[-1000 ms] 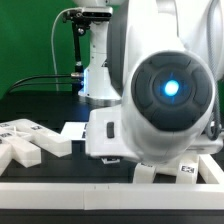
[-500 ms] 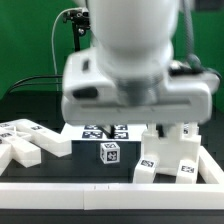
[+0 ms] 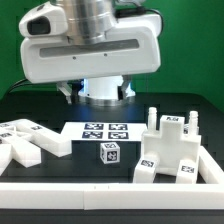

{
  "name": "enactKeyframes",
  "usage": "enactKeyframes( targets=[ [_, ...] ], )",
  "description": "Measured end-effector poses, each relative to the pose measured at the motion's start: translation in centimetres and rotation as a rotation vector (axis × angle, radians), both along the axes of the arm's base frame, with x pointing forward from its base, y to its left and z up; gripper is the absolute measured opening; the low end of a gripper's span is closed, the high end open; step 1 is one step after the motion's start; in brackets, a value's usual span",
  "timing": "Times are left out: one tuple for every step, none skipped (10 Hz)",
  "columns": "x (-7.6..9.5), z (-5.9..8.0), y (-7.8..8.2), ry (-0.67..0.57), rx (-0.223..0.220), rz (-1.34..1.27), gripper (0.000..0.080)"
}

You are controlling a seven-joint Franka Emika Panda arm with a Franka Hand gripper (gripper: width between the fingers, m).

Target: Assemble chair

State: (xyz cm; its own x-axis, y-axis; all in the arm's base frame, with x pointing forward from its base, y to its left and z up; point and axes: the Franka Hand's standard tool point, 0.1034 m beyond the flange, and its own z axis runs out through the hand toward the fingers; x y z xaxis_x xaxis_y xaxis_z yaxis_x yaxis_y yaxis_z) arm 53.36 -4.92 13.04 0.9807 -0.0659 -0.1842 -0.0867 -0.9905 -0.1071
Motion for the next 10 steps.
enactKeyframes(
  targets=[
    [0.5, -0.1, 0.0, -0.062, -0.016, 0.0, 0.0649],
    [0.6, -0.2, 0.0, -0.085, -0.024, 0.001, 0.0649],
    [0.5, -0.2, 0.0, -0.08, -0.023, 0.001, 0.0649],
    [0.4, -0.3, -0.1, -0.08, -0.022, 0.009, 0.0649],
    [-0.5, -1.1, -1.3, -0.1, 0.0, 0.185, 0.0649],
    [-2.2, -2.2, -2.8, -0.096, 0.019, 0.297, 0.0649],
    [-2.9, -2.9, -3.8, -0.131, 0.011, 0.376, 0.0649],
    [-3.5, -3.6, -4.6, -0.188, -0.022, 0.437, 0.0649],
    [-4.2, -3.7, -4.2, -0.164, -0.012, 0.409, 0.0649],
    [-4.0, -3.7, -4.3, -0.166, -0.012, 0.413, 0.0649]
  ],
)
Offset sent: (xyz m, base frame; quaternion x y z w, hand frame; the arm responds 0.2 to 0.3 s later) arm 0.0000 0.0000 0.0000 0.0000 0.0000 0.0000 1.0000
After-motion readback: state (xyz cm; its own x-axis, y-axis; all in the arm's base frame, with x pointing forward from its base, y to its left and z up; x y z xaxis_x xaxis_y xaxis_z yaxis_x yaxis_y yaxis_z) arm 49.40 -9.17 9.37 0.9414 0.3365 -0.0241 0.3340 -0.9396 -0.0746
